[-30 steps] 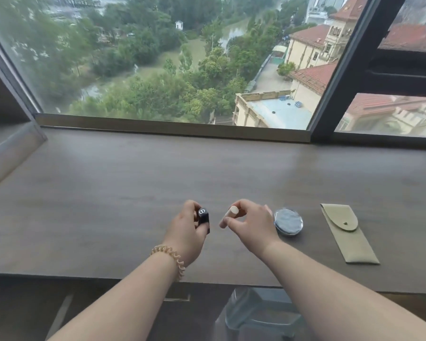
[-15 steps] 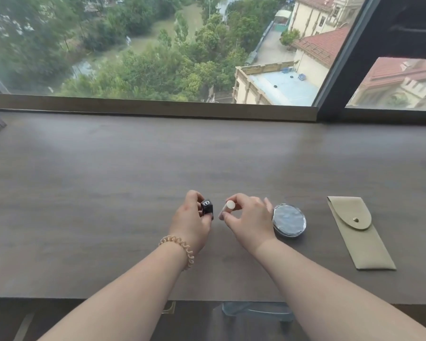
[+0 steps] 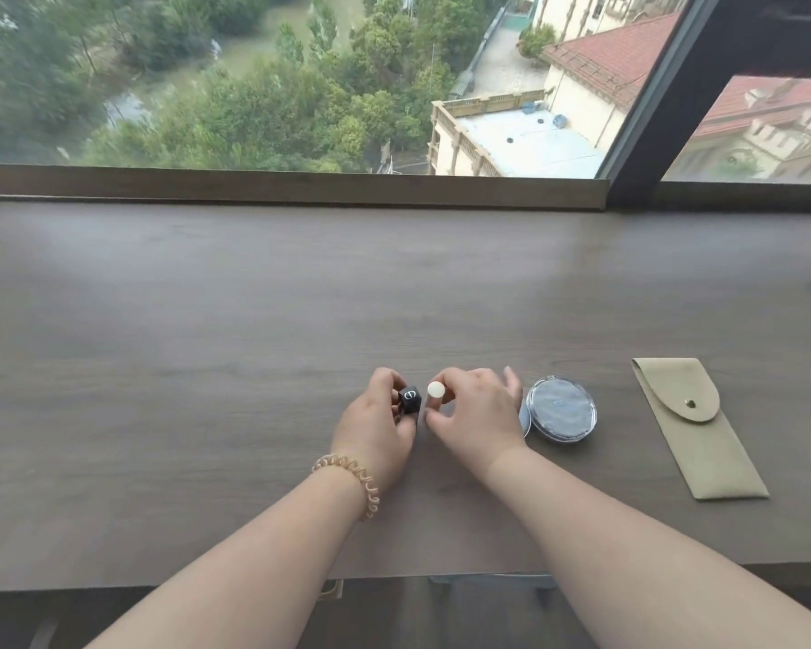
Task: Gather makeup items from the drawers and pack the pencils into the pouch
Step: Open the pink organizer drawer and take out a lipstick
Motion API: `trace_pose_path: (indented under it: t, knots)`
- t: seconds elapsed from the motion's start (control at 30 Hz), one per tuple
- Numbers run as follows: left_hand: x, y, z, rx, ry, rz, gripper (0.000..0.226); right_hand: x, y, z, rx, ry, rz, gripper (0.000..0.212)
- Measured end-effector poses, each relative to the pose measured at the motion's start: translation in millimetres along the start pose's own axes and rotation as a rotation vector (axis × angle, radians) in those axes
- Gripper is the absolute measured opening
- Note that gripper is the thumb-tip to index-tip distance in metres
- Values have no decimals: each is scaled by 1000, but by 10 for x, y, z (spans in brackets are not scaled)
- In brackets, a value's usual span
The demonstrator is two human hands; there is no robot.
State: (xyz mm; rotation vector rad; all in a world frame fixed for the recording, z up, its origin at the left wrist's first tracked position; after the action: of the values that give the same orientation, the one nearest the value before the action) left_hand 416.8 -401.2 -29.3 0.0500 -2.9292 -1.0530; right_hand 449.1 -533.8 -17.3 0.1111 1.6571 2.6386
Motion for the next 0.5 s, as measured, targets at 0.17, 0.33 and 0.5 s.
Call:
trace_pose_path:
  t: [0.17,0.33,0.5]
  knots:
    - [24,-5,25,13,6,45,32,47,-3,-14,29,-21,76,29]
    - [122,82,-38,-39,14,65,49,155,175,-28,13,22,48,65]
    - [176,431,-402,-225,-72,22,59,299,556,89,-69,159,-19,81]
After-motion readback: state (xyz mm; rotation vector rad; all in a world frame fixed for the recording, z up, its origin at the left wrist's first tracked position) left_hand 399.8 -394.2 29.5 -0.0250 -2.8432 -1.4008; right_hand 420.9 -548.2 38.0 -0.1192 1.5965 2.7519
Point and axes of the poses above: each hand's wrist, its own x-axis away from the middle knuckle, its own y-axis out of the back of the hand, z = x × y, the point moved 8 cm from there along -x, towards the middle knuckle, and after that the axes turned 10 degrees about -y, right-handed, at the moved point
